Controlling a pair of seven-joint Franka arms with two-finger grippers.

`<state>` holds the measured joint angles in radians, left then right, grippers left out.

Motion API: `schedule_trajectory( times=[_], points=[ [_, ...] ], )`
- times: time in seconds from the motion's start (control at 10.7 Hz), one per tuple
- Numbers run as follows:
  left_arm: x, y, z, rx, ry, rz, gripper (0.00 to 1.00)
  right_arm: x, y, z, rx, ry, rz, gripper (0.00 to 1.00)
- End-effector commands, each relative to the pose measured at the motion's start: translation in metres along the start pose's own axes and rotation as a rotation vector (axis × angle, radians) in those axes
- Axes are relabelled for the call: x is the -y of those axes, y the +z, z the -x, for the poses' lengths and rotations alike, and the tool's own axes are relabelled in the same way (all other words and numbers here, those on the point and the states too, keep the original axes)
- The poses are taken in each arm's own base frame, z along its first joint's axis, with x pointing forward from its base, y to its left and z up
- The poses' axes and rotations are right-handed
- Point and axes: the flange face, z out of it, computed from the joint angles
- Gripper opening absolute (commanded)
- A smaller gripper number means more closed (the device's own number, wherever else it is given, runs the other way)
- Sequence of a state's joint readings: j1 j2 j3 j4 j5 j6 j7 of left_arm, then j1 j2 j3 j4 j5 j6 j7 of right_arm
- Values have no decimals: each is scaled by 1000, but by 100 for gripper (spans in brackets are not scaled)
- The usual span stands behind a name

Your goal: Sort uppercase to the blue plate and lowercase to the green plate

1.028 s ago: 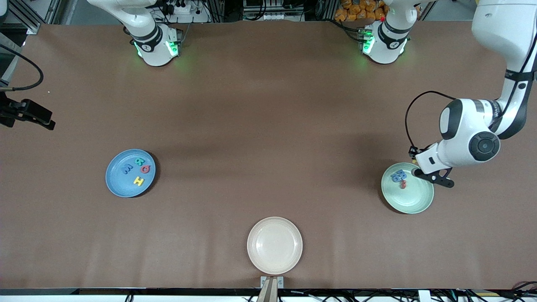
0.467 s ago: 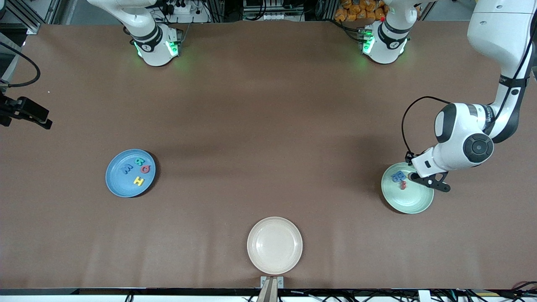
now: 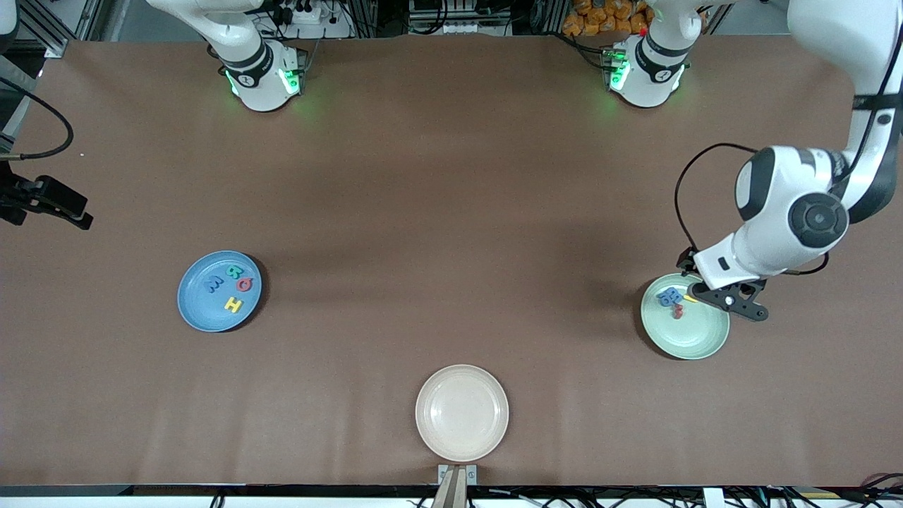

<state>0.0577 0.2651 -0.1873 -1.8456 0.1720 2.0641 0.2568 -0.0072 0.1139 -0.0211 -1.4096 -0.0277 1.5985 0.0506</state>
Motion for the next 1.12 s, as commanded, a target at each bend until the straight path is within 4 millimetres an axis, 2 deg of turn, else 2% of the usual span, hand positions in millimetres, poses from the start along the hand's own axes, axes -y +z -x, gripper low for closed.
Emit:
schedule_trajectory(
  times=[0.0, 0.19, 0.28, 0.37, 0.56, 0.65, 0.84, 1.03],
  points=[
    [-15, -102, 1, -21, 33, -29, 100, -7, -3, 4, -10, 26, -17, 100],
    [-7, -169, 2, -42, 9, -33, 100, -3, -2, 1, -20, 18, -16, 100],
    [5, -178, 5, -57, -9, -30, 100, -3, -1, 0, -21, 20, -16, 100],
    [26, -187, 15, -80, -57, -14, 100, -4, -1, 1, -19, 20, -16, 100],
    [36, -222, 26, -132, -89, -4, 100, -3, 1, 0, -16, 18, -16, 100],
    [43, -225, 33, -121, -104, -2, 100, -3, 1, 0, -16, 18, -16, 100],
    [39, -235, 44, -102, -150, 9, 100, -3, 1, 0, -16, 18, -16, 100],
    [35, -248, 55, -103, -367, 52, 100, -3, 2, 0, -16, 18, -16, 100]
  ],
)
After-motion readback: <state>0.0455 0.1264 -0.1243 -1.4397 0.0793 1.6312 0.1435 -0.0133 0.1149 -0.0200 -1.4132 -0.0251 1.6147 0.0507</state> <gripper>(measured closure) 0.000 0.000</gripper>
